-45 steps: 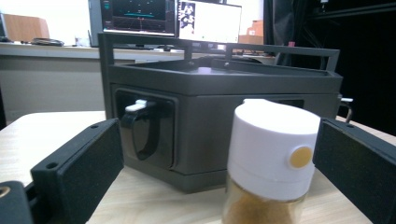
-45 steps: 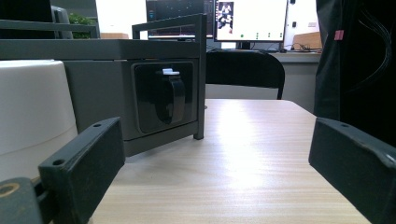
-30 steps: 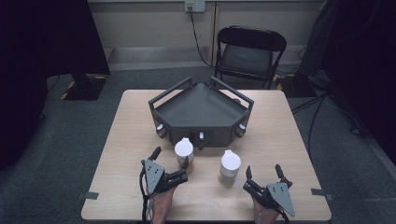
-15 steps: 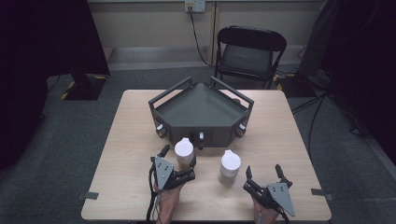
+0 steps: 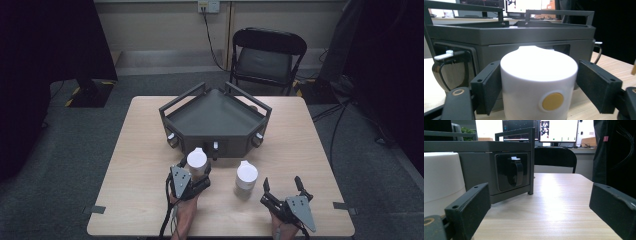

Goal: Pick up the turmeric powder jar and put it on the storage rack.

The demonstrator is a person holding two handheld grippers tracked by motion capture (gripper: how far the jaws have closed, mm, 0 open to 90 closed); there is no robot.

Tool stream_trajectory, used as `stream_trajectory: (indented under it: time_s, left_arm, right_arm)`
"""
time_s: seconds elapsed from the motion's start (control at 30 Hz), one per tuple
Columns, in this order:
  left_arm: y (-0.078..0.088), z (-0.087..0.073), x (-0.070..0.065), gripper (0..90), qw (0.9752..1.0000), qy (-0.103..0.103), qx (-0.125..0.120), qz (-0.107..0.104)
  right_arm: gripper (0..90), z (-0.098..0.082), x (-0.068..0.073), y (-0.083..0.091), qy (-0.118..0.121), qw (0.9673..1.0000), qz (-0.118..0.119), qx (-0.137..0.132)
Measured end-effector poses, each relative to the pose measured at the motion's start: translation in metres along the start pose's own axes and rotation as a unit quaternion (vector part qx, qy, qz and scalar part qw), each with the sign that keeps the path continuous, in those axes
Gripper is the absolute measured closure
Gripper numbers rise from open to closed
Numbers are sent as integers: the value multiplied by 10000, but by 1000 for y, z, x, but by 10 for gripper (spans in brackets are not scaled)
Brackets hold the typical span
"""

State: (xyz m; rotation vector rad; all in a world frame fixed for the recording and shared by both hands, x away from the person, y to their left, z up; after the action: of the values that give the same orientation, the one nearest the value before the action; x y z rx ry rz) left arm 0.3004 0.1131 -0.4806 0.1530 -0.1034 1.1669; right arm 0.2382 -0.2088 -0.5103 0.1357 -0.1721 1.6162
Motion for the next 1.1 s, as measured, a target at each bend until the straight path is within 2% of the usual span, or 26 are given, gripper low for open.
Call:
stream_trajectory:
  time_s: [0.3,0.7,0.9,1.1]
  left_arm:
    - [-3,-1,0,297,10000,-14,25,79]
    - [-3,-2,-2,307,9999,-70,-20,137]
    - [-1,-3,-1,309,10000,30,-54,53]
    - [0,-2,-1,309,10000,22,-33,18]
  right_arm:
    - [22,0,0,0,1,10000,0,1]
    - [22,0,0,0,1,10000,3,1]
    - [22,0,0,0,0,10000,0,0]
    - [22,0,0,0,0,10000,-1,-1]
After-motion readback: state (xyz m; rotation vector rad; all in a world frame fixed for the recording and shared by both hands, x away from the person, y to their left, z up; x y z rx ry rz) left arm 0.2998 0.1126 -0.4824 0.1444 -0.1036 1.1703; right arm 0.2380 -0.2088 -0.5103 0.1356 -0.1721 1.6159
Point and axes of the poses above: each handheld gripper's, and its own axes: y roughly backward along the jaws, z roughly out of its top, x roughly to its left, the point moved 10 cm from there along -y, roughly forward along the jaws, and after that the axes turned 12 degrees about -y, right-handed, at the moved point
